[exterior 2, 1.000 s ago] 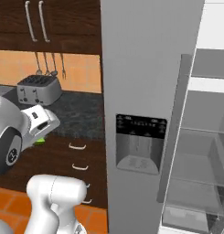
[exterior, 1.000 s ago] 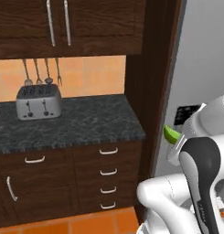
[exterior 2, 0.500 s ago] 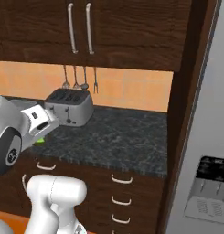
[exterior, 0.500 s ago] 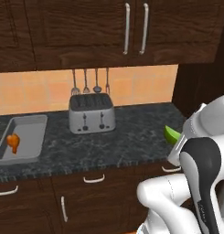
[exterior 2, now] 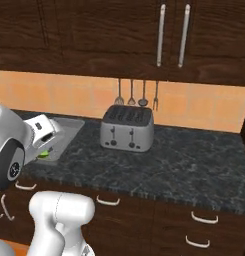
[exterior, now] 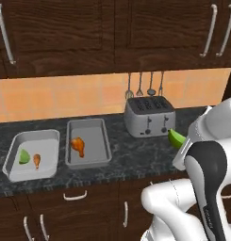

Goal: Place one lemon wedge and one chicken drumstick in each tupperware on the nearby counter, to pack two identical lunches.

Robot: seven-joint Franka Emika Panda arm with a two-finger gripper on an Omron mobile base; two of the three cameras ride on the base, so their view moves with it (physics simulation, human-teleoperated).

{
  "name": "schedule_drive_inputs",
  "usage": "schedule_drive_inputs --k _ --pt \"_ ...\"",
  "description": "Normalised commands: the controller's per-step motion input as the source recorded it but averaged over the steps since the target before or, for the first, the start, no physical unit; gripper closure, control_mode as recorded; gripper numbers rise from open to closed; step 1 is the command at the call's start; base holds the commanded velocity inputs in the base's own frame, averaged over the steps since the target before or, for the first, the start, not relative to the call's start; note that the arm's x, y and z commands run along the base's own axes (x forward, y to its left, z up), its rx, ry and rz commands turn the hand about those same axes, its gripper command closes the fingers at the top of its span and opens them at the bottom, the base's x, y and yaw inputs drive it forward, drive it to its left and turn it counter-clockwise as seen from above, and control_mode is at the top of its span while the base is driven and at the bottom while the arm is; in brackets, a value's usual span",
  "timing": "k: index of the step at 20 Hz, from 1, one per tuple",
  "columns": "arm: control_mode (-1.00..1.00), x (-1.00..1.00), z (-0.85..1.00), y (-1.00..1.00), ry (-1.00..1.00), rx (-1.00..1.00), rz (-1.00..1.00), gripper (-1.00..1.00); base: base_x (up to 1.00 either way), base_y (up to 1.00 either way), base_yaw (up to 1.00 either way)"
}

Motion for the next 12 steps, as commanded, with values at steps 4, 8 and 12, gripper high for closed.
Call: schedule_drive_inputs --k 4,8,12 --pt "1.0 0.0 0.0 0.0 0.0 0.0 0.0 1.0 0.16 1.0 0.0" --pt "1.0 0.0 0.0 0.0 0.0 0.0 0.0 1.0 0.34 0.96 0.0" --pt "1.0 0.0 0.0 0.0 0.0 0.0 0.0 1.0 0.74 0.2 0.05"
